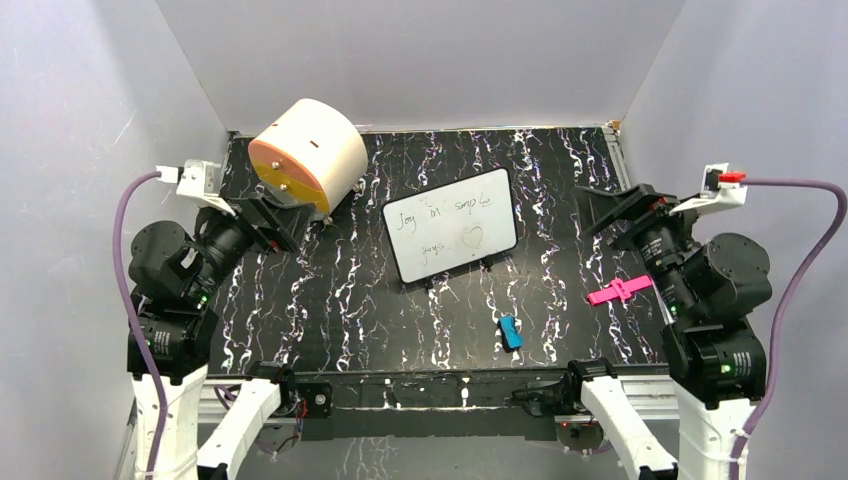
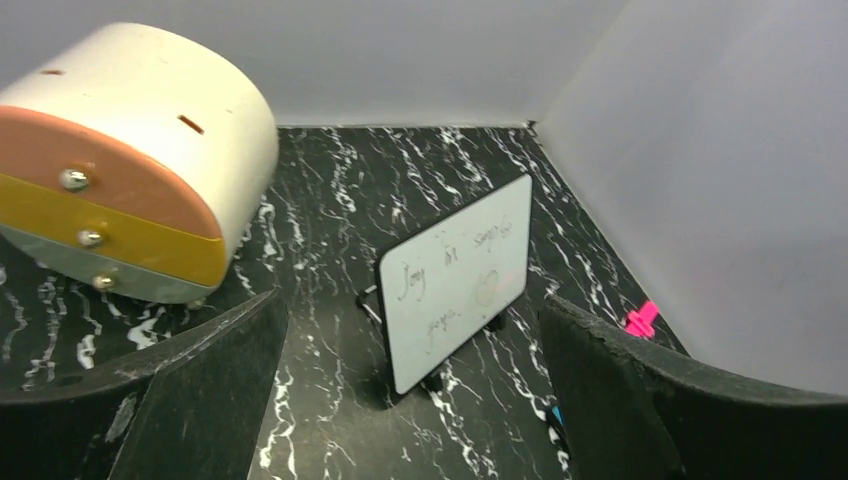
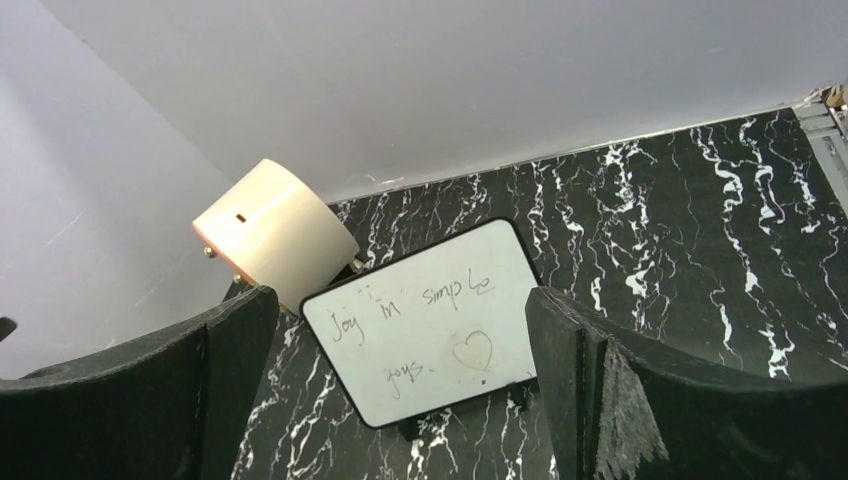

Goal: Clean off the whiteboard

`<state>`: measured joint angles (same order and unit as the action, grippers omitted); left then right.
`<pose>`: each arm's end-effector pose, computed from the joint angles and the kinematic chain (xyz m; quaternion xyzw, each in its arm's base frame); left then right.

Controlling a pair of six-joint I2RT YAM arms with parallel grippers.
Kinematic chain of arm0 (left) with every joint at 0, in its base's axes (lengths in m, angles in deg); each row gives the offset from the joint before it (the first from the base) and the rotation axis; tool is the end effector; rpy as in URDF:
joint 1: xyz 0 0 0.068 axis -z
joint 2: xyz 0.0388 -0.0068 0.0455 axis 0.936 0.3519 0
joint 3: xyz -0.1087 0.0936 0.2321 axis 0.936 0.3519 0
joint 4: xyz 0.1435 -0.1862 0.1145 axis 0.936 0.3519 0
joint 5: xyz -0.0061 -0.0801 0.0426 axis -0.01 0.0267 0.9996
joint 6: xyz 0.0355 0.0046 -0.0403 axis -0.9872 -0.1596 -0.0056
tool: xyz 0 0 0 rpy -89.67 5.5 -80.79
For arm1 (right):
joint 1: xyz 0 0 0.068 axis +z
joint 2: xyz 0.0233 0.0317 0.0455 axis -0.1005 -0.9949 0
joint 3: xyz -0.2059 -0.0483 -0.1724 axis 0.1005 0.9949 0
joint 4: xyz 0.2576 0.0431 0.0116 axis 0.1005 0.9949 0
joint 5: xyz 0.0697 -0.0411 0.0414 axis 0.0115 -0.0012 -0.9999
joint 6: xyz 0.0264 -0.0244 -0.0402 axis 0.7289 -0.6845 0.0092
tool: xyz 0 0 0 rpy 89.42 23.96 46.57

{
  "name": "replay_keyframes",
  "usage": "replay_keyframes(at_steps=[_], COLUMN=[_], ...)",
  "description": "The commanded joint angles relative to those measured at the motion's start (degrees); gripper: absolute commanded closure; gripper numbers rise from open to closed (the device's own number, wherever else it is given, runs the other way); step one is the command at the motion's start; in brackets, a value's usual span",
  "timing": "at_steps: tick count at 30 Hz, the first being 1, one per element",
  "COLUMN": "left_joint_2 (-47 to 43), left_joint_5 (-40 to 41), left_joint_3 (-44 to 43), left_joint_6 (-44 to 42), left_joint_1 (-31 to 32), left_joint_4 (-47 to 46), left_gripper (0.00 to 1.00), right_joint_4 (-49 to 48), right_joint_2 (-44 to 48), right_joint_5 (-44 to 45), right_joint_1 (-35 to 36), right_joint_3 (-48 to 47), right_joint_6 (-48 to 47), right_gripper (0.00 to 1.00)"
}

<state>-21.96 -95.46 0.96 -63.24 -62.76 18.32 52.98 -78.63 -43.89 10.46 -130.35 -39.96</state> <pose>0.0912 -0.0210 0.4773 0.0307 0.6805 -0.2622 0.6835 0.0673 0.0096 0.4794 0.0902 0.7050 0.2226 0.6673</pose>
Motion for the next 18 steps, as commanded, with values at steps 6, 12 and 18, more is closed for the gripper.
replay_keyframes(at_steps=[6,12,18], left_joint_2=[-3.09,-3.74,-2.31], left_joint_5=[-13.48,-18.08,-20.80], left_joint_3=[7.68,11.35,17.23], left_joint_6=[4.02,4.75,6.11], left_joint_1=[0.57,3.01,4.53], left_joint_4=[-7.01,-9.03,-10.48], left_gripper=[0.02,0.02,0.02], right_joint_4=[5.83,12.96,19.91], right_joint_2=[4.46,3.11,-1.56], right_joint_5=[-2.52,-4.11,-4.03], right_joint_1=[-0.68,-0.74,-0.84], right_joint_3=[0.65,4.62,12.92], right_joint_6=[1.31,2.15,-0.90], right_gripper=[0.02,0.02,0.10])
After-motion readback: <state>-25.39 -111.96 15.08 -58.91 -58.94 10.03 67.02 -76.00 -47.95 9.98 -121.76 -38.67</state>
